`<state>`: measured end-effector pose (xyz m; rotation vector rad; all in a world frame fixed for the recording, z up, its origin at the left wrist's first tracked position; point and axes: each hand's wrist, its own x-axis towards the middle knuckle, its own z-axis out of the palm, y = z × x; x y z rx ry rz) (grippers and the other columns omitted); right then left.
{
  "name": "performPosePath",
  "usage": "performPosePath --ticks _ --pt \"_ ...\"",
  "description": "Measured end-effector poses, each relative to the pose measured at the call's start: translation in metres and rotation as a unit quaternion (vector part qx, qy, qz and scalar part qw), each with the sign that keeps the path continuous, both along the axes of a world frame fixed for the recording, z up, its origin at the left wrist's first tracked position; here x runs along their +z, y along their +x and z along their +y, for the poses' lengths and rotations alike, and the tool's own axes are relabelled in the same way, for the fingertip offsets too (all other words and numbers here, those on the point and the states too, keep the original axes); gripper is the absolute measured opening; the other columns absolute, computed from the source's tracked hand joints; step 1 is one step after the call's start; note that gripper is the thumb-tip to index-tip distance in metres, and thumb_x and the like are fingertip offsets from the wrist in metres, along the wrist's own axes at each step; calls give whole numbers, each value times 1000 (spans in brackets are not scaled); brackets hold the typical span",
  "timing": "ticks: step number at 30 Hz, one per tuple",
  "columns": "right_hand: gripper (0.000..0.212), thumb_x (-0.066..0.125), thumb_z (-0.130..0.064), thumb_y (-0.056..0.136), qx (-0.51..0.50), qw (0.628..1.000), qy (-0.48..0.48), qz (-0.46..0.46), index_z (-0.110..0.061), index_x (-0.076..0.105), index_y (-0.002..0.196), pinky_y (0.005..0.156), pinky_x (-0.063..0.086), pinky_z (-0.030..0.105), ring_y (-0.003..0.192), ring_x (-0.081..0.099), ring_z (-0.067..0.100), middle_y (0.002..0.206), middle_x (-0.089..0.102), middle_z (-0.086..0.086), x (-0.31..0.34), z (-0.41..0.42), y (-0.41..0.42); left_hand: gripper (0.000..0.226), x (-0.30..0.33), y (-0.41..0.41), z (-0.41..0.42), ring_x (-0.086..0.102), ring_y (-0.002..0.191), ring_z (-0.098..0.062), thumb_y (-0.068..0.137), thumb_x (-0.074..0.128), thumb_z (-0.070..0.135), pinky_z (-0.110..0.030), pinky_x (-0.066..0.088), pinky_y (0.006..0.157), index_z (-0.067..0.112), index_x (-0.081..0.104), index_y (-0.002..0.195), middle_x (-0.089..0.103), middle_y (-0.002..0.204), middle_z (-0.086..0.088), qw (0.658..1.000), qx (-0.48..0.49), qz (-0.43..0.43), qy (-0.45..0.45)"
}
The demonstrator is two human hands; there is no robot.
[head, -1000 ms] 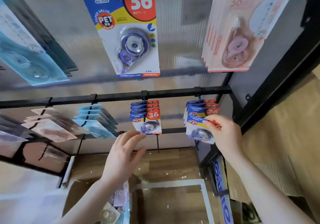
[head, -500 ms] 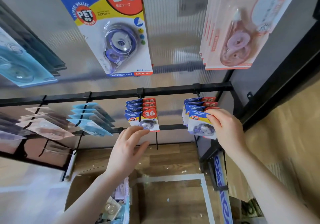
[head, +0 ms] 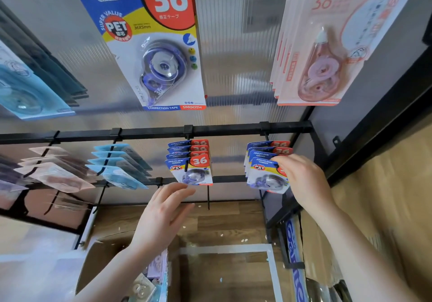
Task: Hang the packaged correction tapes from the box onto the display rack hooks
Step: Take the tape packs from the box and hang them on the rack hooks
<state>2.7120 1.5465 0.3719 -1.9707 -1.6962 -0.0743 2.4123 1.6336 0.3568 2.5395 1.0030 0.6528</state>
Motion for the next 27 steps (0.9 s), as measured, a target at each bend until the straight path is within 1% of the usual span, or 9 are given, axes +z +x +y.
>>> performPosePath --ticks 3,7,12,14,15,17,18,22,27 --pt "35 79 0 64 -9 1000 9 -13 1 70 97 53 45 27 71 66 31 84 69 17 3 3 -1 42 -3 0 -1 51 106 -10 93 35 50 -26 45 83 22 61 111 58 114 3 1000 -1 -3 -6" --pt "48 87 1 51 -21 998 -9 -50 0 70 96 50 51 34 71 65 32 82 69 16 1 8 2 41 -7 -3 -1 51 107 -9 93 36 49 -25 44 85 22 61 112 57 116 5 1000 -4 -2 -10" --pt "46 89 -8 51 -50 995 -3 -86 0 70 93 57 51 36 68 64 32 79 68 15 1 14 3 49 -5 -7 5 49 105 -9 95 32 51 -27 44 84 17 63 111 59 113 2 1000 11 5 5" --pt "34 83 -12 64 -66 993 31 -95 1 70 93 63 50 38 71 64 33 81 68 15 2 14 -1 50 -5 -9 7 49 104 -10 94 31 52 -28 46 83 17 63 112 60 112 1 1000 21 13 8" --pt "26 73 -19 75 -73 991 53 -100 0 70 93 64 50 38 73 64 33 83 68 15 3 13 -4 49 -4 -11 8 49 104 -11 94 33 52 -30 46 83 17 63 112 60 112 0 999 26 19 9" --pt "41 44 -32 87 -82 989 67 -99 -2 70 95 67 48 35 78 62 30 87 68 12 3 13 -9 44 -3 -13 9 48 104 -12 90 40 46 -34 48 82 16 63 112 61 112 -1 999 36 27 10" --pt "47 36 -35 88 -85 989 68 -96 -3 70 96 69 45 33 82 59 28 89 68 11 3 14 -11 41 -3 -15 10 49 103 -12 89 42 42 -35 49 82 15 63 111 61 112 -2 999 41 28 11" --pt "48 32 -35 91 -91 989 73 -90 -6 69 100 77 34 30 90 49 21 95 66 10 1 15 -20 38 0 -22 12 53 102 -18 87 45 37 -38 49 82 14 63 110 61 111 -3 998 55 25 7" --pt "43 34 -30 91 -62 992 60 -89 -4 65 105 79 48 36 92 60 30 102 65 14 2 19 -52 39 3 -38 10 53 103 -21 87 45 37 -40 48 84 12 63 112 60 112 -5 997 72 26 10"
